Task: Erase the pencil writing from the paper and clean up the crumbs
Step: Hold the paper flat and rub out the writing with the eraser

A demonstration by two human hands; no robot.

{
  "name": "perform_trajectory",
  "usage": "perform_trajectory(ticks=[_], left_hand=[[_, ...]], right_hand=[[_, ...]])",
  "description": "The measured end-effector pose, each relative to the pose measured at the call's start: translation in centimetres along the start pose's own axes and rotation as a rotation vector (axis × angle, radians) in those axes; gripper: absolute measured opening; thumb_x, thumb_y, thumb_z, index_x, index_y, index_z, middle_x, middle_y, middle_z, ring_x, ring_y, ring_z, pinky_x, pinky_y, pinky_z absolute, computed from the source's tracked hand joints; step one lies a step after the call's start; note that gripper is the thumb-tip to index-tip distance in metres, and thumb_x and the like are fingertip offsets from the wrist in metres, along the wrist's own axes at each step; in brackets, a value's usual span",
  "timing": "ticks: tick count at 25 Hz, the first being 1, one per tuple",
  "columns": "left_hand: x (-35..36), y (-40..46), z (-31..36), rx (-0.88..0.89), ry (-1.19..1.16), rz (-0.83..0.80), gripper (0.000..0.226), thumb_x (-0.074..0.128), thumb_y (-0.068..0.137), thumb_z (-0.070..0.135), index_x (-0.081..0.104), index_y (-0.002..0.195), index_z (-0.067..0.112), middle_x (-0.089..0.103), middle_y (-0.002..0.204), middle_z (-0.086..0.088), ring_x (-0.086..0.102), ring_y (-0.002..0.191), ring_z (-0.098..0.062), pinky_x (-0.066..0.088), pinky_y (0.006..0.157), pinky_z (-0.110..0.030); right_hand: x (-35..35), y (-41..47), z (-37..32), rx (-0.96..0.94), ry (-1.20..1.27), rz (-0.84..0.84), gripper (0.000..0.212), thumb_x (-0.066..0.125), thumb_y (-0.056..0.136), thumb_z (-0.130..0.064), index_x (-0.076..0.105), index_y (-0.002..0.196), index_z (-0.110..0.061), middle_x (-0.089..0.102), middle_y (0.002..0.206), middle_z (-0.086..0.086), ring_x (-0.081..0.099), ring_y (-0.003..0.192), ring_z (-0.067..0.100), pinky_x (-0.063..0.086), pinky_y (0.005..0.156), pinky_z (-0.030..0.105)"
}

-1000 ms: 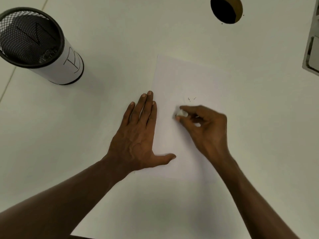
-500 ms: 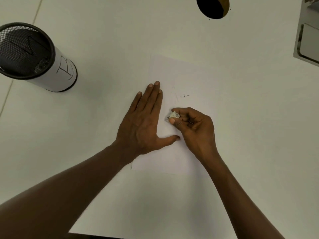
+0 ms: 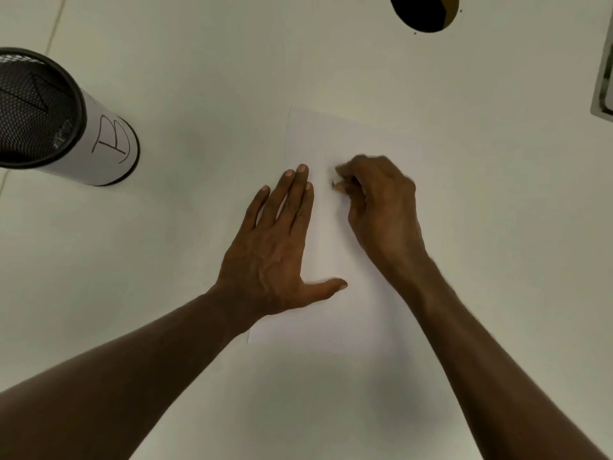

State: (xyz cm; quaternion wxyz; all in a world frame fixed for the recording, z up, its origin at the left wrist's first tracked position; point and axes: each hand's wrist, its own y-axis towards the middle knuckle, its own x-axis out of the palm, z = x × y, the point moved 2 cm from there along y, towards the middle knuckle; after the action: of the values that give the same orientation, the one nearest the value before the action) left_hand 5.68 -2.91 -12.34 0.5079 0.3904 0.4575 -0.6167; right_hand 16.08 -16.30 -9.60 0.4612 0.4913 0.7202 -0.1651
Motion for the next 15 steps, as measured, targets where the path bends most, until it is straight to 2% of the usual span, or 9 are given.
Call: perform_trajectory(ticks=[4, 8, 12, 13, 15], left_hand=[[0.2, 0.0, 0.0, -0.006, 0.002, -0.014, 0.128, 0.038, 0.077, 0.092, 0.014, 0.161, -0.001, 0.003, 0.172, -0.017, 0.003, 0.160, -0.030, -0.001, 0.128, -0.041], [0.0, 0.1, -0.1, -0.004, 0.000, -0.019, 0.128, 0.035, 0.077, 0.093, 0.013, 0.162, -0.001, 0.001, 0.172, -0.016, 0.000, 0.160, -0.029, -0.002, 0.128, -0.042], [0.2, -0.1, 0.0, 0.013, 0.008, -0.012, 0.127, 0.035, 0.077, 0.092, 0.015, 0.161, -0.001, 0.006, 0.172, -0.017, 0.006, 0.159, -0.030, 0.005, 0.128, -0.045], [0.1, -0.1, 0.1, 0.018, 0.010, -0.013, 0.127, 0.035, 0.077, 0.092, 0.014, 0.162, 0.000, 0.005, 0.172, -0.016, 0.005, 0.159, -0.030, 0.005, 0.128, -0.045], [0.1, 0.0, 0.0, 0.024, 0.006, -0.014, 0.128, 0.035, 0.077, 0.092, 0.012, 0.162, 0.000, 0.003, 0.172, -0.016, 0.003, 0.160, -0.029, 0.004, 0.128, -0.045]], right_hand=[[-0.6, -4.4, -2.1, 0.049, -0.030, -0.110, 0.016, 0.066, 0.080, 0.013, 0.069, 0.088, -0.001, 0.070, 0.085, 0.012, 0.065, 0.079, 0.024, 0.052, 0.074, 0.025], [0.6, 1.5, -0.8, 0.002, -0.058, -0.009, 0.018, 0.060, 0.081, 0.016, 0.067, 0.086, 0.000, 0.068, 0.080, 0.012, 0.062, 0.075, 0.025, 0.055, 0.066, 0.037], [-1.2, -4.1, -1.8, 0.048, -0.050, -0.056, 0.013, 0.056, 0.087, 0.005, 0.068, 0.088, 0.001, 0.069, 0.086, 0.013, 0.064, 0.080, 0.024, 0.051, 0.076, 0.025], [-1.4, -4.3, -1.7, 0.052, -0.041, -0.054, 0.014, 0.055, 0.087, 0.004, 0.068, 0.088, 0.001, 0.069, 0.086, 0.013, 0.064, 0.080, 0.025, 0.052, 0.076, 0.026], [-0.7, -1.4, -0.7, 0.038, -0.046, -0.028, 0.015, 0.054, 0.085, 0.010, 0.067, 0.086, 0.001, 0.067, 0.081, 0.013, 0.062, 0.076, 0.026, 0.055, 0.068, 0.035]])
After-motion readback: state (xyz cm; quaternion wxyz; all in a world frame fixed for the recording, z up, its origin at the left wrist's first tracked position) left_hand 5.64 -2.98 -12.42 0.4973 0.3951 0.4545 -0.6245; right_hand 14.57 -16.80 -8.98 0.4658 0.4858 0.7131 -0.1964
